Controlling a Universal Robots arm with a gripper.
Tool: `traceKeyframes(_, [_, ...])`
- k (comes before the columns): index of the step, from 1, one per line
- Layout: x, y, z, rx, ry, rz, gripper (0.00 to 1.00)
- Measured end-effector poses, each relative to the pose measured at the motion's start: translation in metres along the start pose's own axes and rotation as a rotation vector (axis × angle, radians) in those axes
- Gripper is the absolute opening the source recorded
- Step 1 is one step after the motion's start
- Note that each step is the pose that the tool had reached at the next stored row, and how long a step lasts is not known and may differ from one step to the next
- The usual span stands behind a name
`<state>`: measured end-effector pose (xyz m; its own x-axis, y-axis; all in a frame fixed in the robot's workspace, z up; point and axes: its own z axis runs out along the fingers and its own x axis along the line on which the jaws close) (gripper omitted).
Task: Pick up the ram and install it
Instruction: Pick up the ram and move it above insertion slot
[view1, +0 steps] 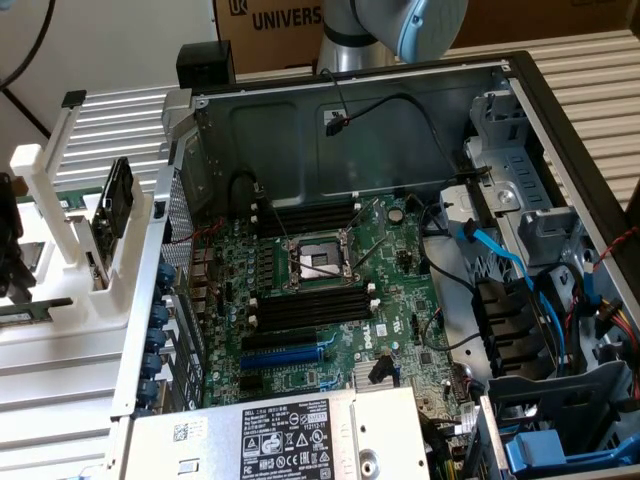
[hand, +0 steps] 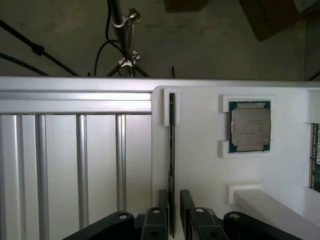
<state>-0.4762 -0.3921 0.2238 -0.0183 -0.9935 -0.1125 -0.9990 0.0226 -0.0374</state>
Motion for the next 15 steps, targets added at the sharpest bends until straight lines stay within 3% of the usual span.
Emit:
traceKeyframes(2, [0.0006, 0.0002, 0.0058, -0.0018, -0.0011, 0.0, 0.24])
traceKeyframes(5, [0.001, 0.0001, 0.0077, -0.0349, -0.0024, 0.004, 0.24])
traceKeyframes(6, [0.0011, -0.0001, 0.008, -0.0415, -0.0025, 0.005, 0.24])
traceKeyframes(15, [0.0018, -0.002, 0.0136, -0.0424, -0.0026, 0.005, 0.24])
